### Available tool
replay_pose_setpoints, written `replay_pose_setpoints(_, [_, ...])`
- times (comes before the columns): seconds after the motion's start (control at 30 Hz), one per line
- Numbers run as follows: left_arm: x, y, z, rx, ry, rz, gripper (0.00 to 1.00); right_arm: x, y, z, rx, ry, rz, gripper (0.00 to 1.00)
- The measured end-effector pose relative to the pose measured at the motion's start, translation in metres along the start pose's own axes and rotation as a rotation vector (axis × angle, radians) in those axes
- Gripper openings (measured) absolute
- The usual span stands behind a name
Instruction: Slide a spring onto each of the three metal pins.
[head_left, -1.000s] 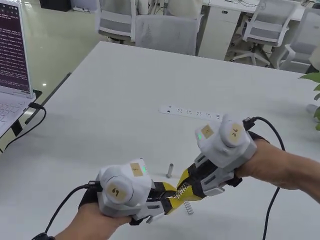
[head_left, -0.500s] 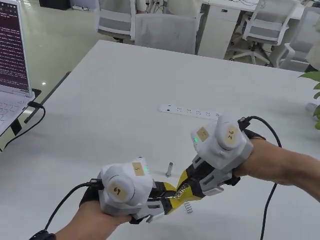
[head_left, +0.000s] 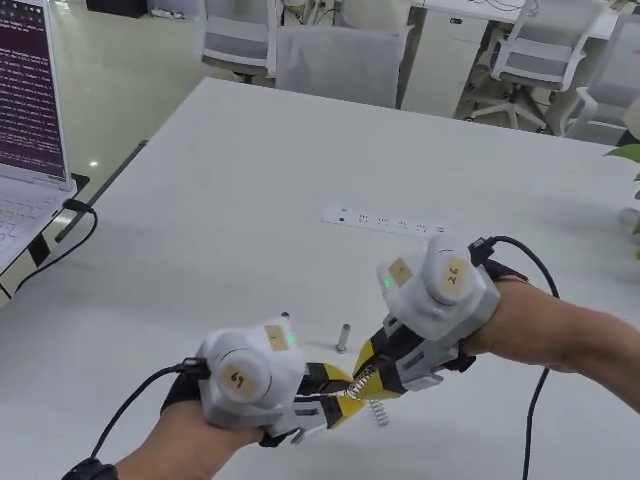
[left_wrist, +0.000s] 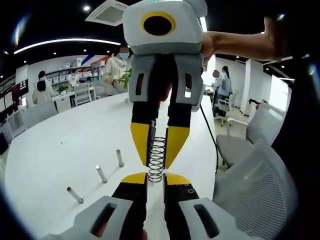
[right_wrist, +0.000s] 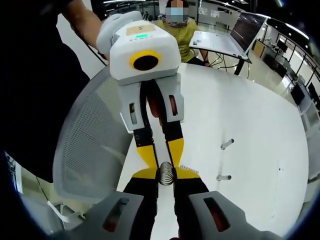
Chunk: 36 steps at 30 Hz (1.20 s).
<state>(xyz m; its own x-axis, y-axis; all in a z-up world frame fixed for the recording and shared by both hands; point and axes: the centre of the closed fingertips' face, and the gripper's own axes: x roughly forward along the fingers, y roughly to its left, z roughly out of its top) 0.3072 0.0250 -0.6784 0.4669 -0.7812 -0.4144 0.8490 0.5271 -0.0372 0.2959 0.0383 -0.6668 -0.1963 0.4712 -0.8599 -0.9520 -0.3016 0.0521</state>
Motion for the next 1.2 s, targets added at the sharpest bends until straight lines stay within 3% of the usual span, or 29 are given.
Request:
replay_pose_setpoints(0.4, [-0.025,0.022,-0.011,-0.058,0.005,0.07,0.13,0.002,-0.01,0.0,0.035,-0.014,-0.022,0.08])
replay_pose_setpoints(0.87, [-0.041,0.035,-0.025,-0.109,0.017,0.112,0.18,0.005,-0.011,-0.005,0.057,-0.005,-0.017,0.08])
replay_pose_setpoints(1.2, [-0.065,0.05,-0.038,-0.145,0.027,0.167,0.25,0.012,-0.017,-0.006,0.068,0.002,-0.035,0.08])
